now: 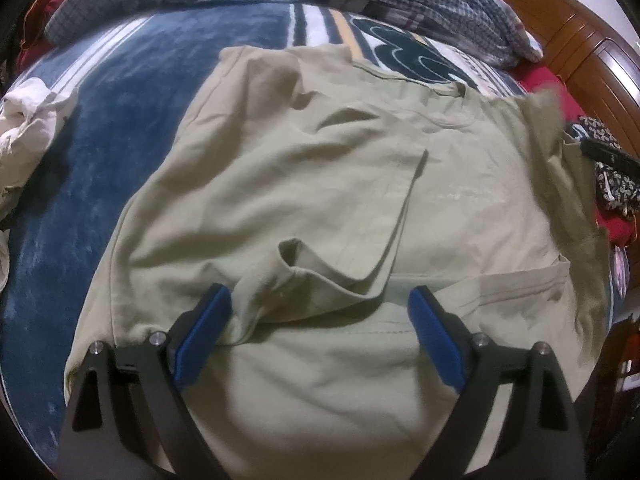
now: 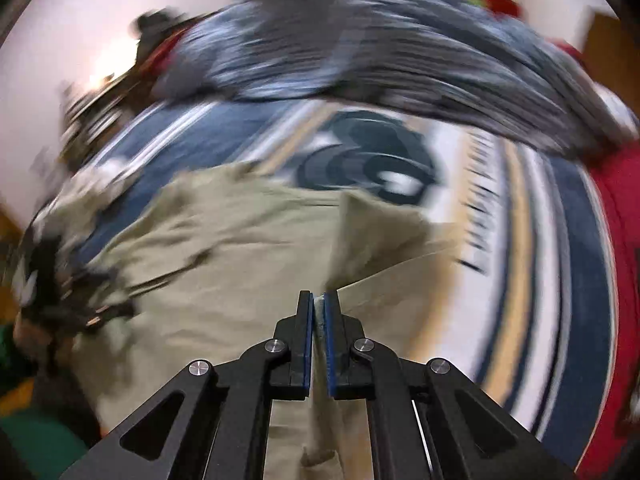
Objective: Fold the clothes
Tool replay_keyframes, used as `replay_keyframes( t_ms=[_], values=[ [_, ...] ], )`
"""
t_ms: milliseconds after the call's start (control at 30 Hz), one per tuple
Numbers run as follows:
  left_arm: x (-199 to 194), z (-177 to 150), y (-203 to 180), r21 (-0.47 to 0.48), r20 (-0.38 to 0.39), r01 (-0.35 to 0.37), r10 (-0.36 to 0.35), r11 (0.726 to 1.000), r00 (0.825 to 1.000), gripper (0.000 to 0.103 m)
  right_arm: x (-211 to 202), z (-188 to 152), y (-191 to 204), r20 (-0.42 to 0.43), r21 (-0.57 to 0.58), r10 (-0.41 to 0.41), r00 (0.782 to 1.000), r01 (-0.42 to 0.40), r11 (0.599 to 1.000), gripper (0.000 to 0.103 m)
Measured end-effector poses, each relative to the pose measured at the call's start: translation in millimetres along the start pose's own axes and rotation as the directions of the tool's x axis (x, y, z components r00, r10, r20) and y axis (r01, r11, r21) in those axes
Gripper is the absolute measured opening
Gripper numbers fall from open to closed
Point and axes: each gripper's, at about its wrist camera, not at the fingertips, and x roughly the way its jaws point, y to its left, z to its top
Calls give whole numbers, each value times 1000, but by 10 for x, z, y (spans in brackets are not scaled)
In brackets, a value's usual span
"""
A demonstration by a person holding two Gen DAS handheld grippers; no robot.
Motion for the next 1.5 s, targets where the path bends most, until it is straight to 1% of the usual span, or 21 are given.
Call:
replay_keyframes(
  t_ms=[67, 133, 267, 300, 367, 400, 433, 500, 567, 633, 733, 867, 933, 1000, 1033, 1100, 1200, 1267, 1333, 1400, 1500],
  values=[
    [-6, -9, 3, 3, 5, 8, -8, 1000, 1000, 92, 226, -57, 372, -100, -95, 23, 995, -33, 995, 5],
    [-19, -19, 23, -2, 9, 18, -18, 1000, 1000, 92, 414, -162, 626, -160, -178, -51, 986, 22, 984, 5],
    [-29, -25, 40, 5, 5, 34, -34, 999, 999, 92, 243, -228, 321, -100, -19, -13, 995, 11, 1000, 6],
    [-26, -25, 39, 5, 5, 33, -33, 999, 999, 92, 180, -238, 223, -77, 20, -3, 997, 4, 1000, 13],
    [-18, -25, 26, 4, 5, 26, -26, 1000, 1000, 92, 55, -259, 28, -31, 98, 16, 999, -13, 995, 36],
    [-21, -29, 25, -2, 8, 24, -24, 1000, 1000, 92, -7, -270, -70, -7, 137, 24, 1000, -22, 990, 57],
    [-23, -32, 24, -7, 11, 22, -22, 1000, 1000, 92, -70, -280, -168, 16, 175, 30, 999, -33, 984, 68],
    [-21, -41, 20, -1, 10, 20, -20, 1000, 1000, 92, -149, -281, -299, 54, 222, 45, 998, -55, 974, 69],
    [-20, -35, 18, 4, 3, 20, -20, 1000, 1000, 92, -89, -229, -289, 49, 201, 27, 998, -36, 979, 69],
    [-20, -28, 20, 6, -2, 21, -21, 1000, 1000, 92, 16, -191, -267, 36, 188, 59, 998, -64, 980, 69],
    [-20, -26, 29, 1, -2, 24, -24, 1000, 1000, 92, 162, -185, -183, -24, 152, 113, 993, -108, 982, 69],
    [-12, -34, 17, 5, 3, 16, -16, 1000, 1000, 93, 352, -277, 143, -129, 33, 158, 979, -155, 987, 68],
    [-3, -39, -1, 20, 1, 8, -9, 1000, 1000, 95, 469, -363, 257, -209, 29, 213, 954, -212, 977, 68],
    [6, -44, -21, 35, -2, 1, -1, 999, 1000, 95, 509, -446, 431, -293, 30, 339, 894, -346, 938, 68],
    [10, -47, -30, 43, -3, -2, 3, 999, 1000, 95, 456, -452, 513, -296, -21, 332, 896, -354, 935, 68],
    [12, -48, -32, 46, -2, -3, 3, 999, 1000, 95, 325, -386, 543, -252, -89, 281, 926, -311, 946, 68],
    [13, -50, -31, 46, 0, -2, 2, 999, 1000, 96, 176, -106, 123, -109, 19, 197, 974, -196, 980, 69],
    [17, -50, -32, 47, 0, -1, 1, 999, 1000, 96, 249, 78, -241, -83, 105, 55, 995, -46, 993, 72],
    [25, -50, -40, 49, 1, -1, 1, 999, 1000, 97, 373, 237, -596, -84, 184, -80, 993, 95, 978, 72],
    [27, -52, -46, 49, 4, -5, 5, 999, 1000, 97, 578, 323, -795, -136, 222, -106, 985, 134, 966, 72],
    [46, -58, -80, 67, 2, -15, 15, 998, 1000, 100, 870, 381, -749, -213, 181, -120, 970, 159, 971, 71]
  ],
)
